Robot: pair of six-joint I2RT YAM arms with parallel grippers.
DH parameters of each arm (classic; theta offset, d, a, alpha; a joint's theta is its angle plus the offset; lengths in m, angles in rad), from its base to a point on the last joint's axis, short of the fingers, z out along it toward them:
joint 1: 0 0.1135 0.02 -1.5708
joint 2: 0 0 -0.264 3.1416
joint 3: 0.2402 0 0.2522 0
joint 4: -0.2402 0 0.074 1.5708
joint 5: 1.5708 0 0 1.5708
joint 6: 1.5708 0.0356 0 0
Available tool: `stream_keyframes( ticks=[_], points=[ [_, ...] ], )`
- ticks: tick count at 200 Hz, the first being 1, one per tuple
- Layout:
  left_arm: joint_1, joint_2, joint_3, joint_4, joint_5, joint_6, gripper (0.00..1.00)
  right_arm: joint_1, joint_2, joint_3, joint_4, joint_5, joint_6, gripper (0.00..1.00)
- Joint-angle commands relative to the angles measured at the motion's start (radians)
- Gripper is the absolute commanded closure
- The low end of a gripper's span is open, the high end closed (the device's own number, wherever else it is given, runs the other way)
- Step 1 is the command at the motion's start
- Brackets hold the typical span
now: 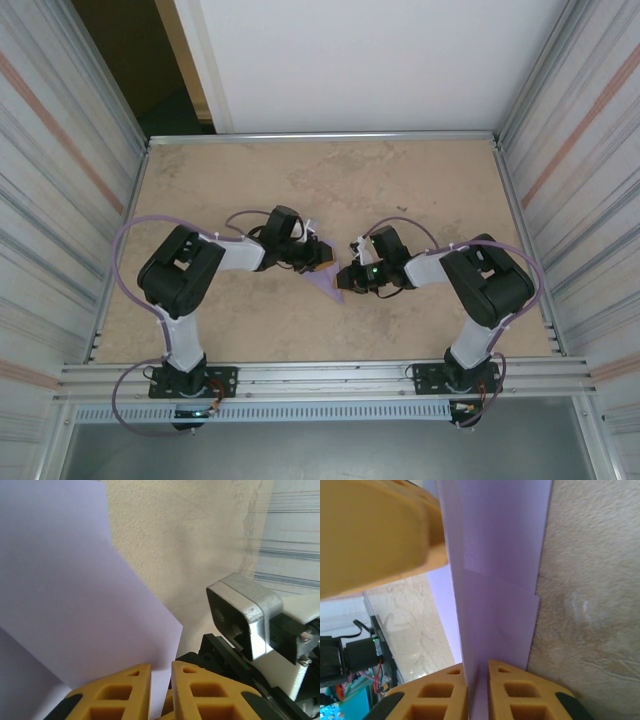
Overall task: Fold a paper plane with a square sheet of paper (pick it up from the middle)
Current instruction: Fourth fold the wing at the center of the table.
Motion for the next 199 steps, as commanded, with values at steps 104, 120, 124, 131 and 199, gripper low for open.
stream_keyframes(
  ticks=[104, 120, 124, 131, 199],
  points=[
    [-0.010, 0.040, 0.062, -0.074, 0.009, 0.033, 0.83, -0.022, -0.289, -0.067, -0.147, 0.144, 0.038, 0.75],
    [-0.013, 0.044, 0.065, -0.078, 0.008, 0.032, 0.83, -0.005, -0.283, -0.052, -0.150, 0.138, 0.038, 0.79],
    [-0.013, 0.044, 0.067, -0.080, 0.007, 0.032, 0.84, 0.000, -0.279, -0.047, -0.150, 0.137, 0.038, 0.80],
    [-0.013, 0.046, 0.068, -0.084, 0.005, 0.033, 0.84, 0.012, -0.269, -0.038, -0.150, 0.137, 0.038, 0.82],
    [-0.016, 0.046, 0.069, -0.126, -0.023, 0.034, 0.85, 0.102, -0.161, 0.027, -0.127, 0.142, 0.051, 0.87]
  ],
)
